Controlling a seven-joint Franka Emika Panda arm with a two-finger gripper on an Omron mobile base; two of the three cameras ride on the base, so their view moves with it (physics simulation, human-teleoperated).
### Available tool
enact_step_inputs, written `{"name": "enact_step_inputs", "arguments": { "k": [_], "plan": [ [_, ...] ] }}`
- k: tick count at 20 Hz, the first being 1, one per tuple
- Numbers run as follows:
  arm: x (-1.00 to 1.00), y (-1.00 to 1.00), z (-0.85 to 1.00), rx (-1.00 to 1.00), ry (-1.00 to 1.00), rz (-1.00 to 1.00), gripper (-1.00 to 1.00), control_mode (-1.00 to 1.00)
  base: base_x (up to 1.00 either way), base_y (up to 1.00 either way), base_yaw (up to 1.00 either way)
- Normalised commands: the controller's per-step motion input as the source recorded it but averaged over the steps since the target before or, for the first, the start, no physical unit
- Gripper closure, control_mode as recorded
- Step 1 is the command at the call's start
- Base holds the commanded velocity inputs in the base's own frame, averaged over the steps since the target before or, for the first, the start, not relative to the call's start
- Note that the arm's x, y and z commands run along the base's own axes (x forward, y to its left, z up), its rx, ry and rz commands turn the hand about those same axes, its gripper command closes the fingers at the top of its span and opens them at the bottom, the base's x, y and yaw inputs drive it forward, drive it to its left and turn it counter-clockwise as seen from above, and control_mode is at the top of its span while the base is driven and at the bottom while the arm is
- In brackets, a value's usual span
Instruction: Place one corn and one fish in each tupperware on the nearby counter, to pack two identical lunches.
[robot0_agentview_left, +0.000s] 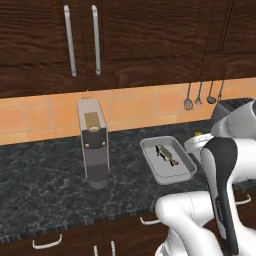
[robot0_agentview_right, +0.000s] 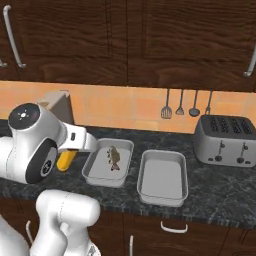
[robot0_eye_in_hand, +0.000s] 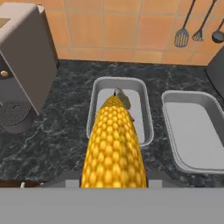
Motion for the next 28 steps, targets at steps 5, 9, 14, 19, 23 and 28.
{"name": "enact_step_inputs", "arguments": {
  "k": [5, 9, 14, 19, 23, 28],
  "plan": [
    [0.86, 0.07, -0.59, 0.00, 0.00, 0.00, 1.00, -1.00, 0.00, 0.00, 0.00],
    [0.72, 0.02, -0.63, 0.00, 0.00, 0.00, 1.00, -1.00, 0.00, 0.00, 0.00],
    [0.58, 0.00, -0.38, -0.01, 0.14, 0.00, 1.00, -1.00, 0.00, 0.00, 0.00],
    [0.45, 0.03, -0.35, -0.02, 0.25, 0.00, 1.00, -1.00, 0.00, 0.00, 0.00],
    [0.59, 0.00, -0.37, 0.00, 0.26, 0.01, 1.00, -1.00, 0.00, 0.00, 0.00],
    [0.65, 0.00, -0.40, 0.00, 0.23, 0.03, 1.00, -1.00, 0.00, 0.00, 0.00]
  ]
}}
